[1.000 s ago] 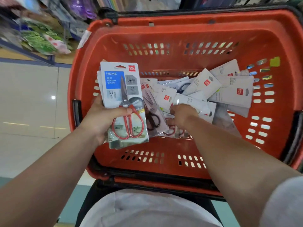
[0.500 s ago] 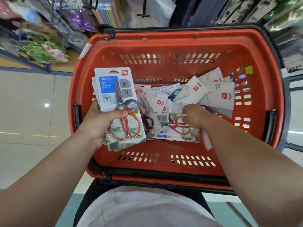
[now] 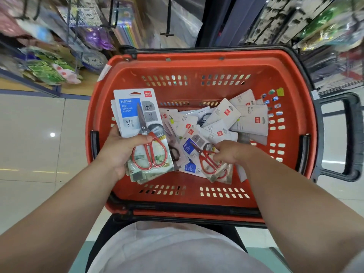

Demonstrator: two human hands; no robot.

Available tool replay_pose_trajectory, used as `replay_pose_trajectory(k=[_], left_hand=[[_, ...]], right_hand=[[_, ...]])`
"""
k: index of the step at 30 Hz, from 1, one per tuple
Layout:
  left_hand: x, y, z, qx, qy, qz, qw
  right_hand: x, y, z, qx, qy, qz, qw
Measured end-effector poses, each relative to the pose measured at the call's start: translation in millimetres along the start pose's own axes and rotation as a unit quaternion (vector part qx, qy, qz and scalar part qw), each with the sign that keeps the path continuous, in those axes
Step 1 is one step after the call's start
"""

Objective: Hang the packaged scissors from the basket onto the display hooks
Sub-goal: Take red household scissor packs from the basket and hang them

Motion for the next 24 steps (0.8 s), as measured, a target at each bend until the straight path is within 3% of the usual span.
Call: replay_pose_trajectory(k=[4,8,11,15,19,24], left_hand=[[4,7,-6,-0.009,0.015,0.001,1.0],[9,15,-8,-0.021,0.033,-0.003,0.999],[15,23,-5,-0.024,0.059,-0.022,0.998],[26,40,9,-0.018,0.088,-0.041,0.995],[36,58,28,-0.004,0.107,-0.035,0.994],[46,74,43,-0.004,0.107,-0.011,0.994]], right_hand=[[1,8,-7,0.01,-0.013,-0.011,1.0],[9,25,-32,0.101,-0.003,-0.029,0.994],[23,50,-60,0.161,-0.072,-0.038,0.984],[33,91,-79,0.193,-0.316,-0.065,0.926],[24,118,-69,0.144,-0.417,-0.106,0.891],[20,127,-50,0.11,-0.574,-0.114,0.803]])
Point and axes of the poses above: each hand's wrist, its own y-axis away from the middle knuckle, its own z-axis out of the palm, x = y × z, the point moved 1 cm from there along -y, towards the middle knuckle, and after that the axes turned 10 degrees about x, right-handed, at the moved point
